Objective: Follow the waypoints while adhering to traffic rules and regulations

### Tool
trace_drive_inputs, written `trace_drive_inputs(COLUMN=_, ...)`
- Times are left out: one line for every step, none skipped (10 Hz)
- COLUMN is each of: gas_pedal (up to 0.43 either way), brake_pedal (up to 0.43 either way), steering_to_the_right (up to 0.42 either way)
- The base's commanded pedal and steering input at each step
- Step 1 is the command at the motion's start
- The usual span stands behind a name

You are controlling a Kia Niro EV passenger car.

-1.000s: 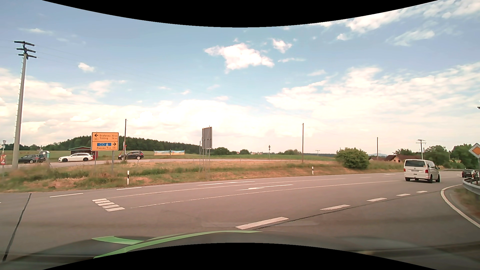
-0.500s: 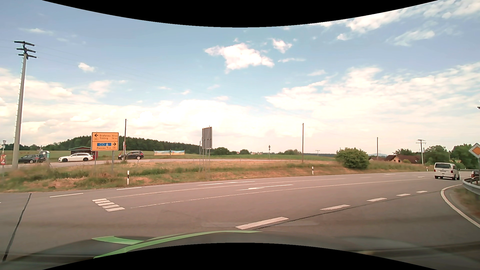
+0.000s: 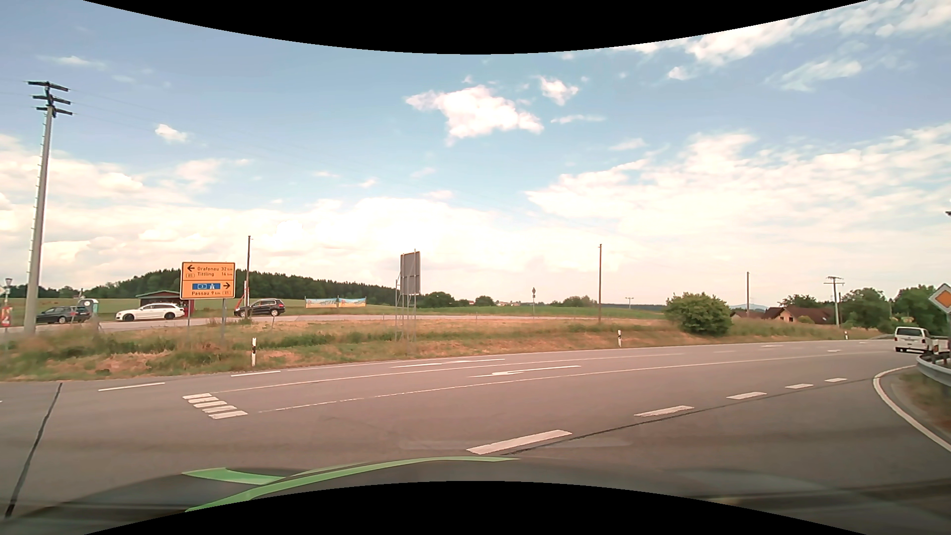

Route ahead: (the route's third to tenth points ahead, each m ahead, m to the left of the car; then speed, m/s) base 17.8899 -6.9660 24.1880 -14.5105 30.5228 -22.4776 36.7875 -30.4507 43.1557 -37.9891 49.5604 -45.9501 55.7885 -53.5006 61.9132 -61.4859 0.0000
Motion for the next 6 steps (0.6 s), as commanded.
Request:
trace_drive_inputs(gas_pedal=0.0, brake_pedal=0.238, steering_to_the_right=0.195)
trace_drive_inputs(gas_pedal=0.0, brake_pedal=0.244, steering_to_the_right=0.196)
trace_drive_inputs(gas_pedal=0.0, brake_pedal=0.238, steering_to_the_right=0.195)
trace_drive_inputs(gas_pedal=0.0, brake_pedal=0.238, steering_to_the_right=0.195)
trace_drive_inputs(gas_pedal=0.0, brake_pedal=0.238, steering_to_the_right=0.195)
trace_drive_inputs(gas_pedal=0.0, brake_pedal=0.238, steering_to_the_right=0.195)
